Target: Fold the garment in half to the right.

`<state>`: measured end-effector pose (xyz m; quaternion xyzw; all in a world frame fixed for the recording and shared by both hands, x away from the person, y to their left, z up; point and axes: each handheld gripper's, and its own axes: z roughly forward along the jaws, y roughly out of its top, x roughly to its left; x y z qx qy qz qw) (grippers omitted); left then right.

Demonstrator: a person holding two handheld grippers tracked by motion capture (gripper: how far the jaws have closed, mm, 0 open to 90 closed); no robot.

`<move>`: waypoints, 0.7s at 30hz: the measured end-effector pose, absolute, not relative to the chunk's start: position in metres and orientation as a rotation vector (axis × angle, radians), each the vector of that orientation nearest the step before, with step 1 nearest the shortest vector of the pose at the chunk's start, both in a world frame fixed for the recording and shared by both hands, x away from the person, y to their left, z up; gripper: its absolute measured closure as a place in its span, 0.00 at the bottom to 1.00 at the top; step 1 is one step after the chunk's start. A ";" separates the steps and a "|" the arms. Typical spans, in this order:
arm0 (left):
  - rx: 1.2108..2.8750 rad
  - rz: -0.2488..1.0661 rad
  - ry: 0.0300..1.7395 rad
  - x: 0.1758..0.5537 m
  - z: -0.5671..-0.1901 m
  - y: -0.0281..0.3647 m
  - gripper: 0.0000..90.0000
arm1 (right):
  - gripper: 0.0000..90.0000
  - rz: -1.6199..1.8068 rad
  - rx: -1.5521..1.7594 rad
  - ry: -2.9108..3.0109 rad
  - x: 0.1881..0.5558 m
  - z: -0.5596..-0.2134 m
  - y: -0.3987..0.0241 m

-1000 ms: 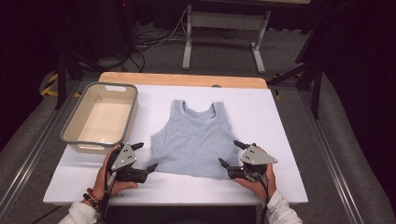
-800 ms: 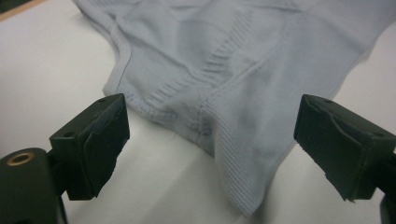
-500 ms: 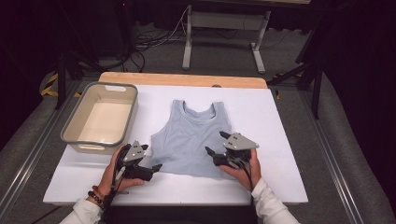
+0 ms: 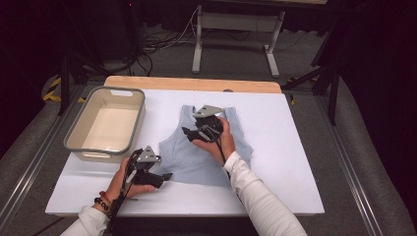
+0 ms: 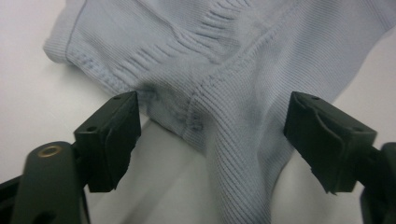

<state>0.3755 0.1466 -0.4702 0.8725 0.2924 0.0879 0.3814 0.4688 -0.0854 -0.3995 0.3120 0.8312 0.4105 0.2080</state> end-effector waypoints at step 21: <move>2.211 0.108 0.705 0.369 -0.468 0.150 0.83 | 0.51 0.864 1.215 2.405 0.565 -0.447 -0.033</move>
